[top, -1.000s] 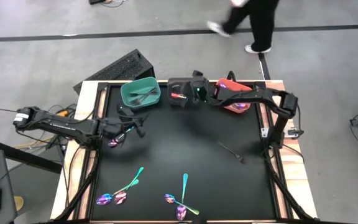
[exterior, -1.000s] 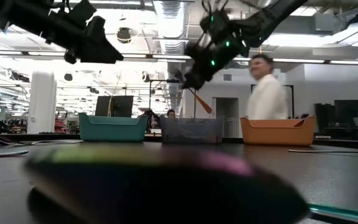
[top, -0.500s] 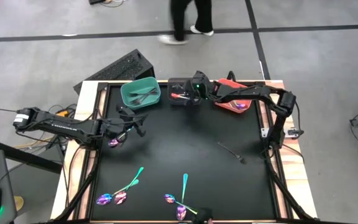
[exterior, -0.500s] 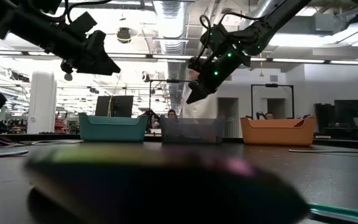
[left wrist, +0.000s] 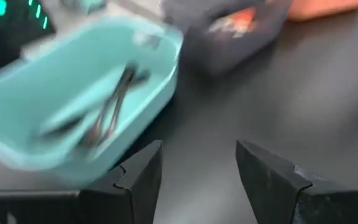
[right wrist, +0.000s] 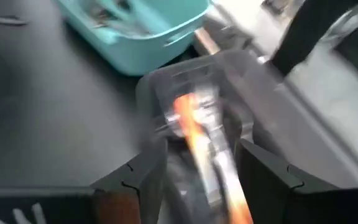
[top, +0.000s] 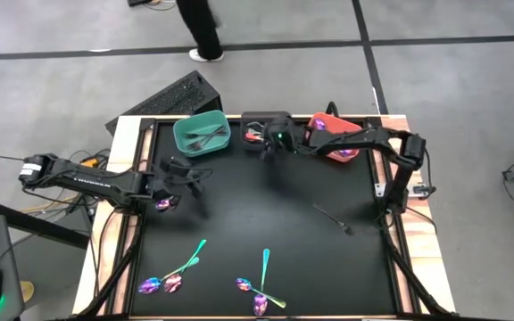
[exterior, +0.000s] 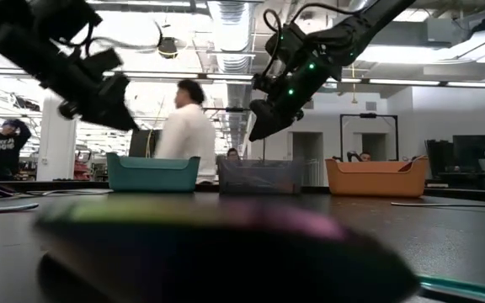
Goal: Sort silverware by color (type)
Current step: Put the blue spoon into the orange bin
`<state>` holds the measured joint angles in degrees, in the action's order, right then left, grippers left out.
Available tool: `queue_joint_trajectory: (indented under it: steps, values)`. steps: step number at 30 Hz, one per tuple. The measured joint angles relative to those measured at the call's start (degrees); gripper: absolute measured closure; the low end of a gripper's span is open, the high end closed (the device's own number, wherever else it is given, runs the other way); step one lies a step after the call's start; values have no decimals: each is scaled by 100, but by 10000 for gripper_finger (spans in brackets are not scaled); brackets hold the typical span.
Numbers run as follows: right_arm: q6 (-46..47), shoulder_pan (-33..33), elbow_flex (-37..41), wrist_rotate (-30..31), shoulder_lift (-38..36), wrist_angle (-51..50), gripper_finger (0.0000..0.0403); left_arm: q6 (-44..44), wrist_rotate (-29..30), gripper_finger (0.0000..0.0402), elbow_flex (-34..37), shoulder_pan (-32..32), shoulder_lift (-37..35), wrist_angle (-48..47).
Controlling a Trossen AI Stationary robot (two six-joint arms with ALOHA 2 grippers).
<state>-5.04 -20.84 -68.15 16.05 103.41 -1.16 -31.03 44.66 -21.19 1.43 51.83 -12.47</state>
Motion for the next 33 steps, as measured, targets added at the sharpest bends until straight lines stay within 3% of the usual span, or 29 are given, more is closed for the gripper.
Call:
queue_joint_trajectory:
  steps: [5,10,15,23,28,33]
  values:
    - [637,595,557,-554,-48,71,205,-1355,-295,207,0,108,0,-1474]
    - [1139,1349,1087,-566,-405,604,207,-2159,-786,207,0,143,2,-2492]
    - [1408,2145,1489,-166,-958,1231,207,-2221,-1187,207,0,107,101,-2661]
    - [1421,3015,1743,954,-1609,1223,207,-2389,-1137,207,-2,98,764,-2642]
    - [1554,3126,1934,985,-1662,1220,207,-2524,-1346,218,-2,98,1204,-2732]
    - [1732,3040,2084,1110,-1662,1241,207,-2558,-1606,255,-28,99,1465,-2724]
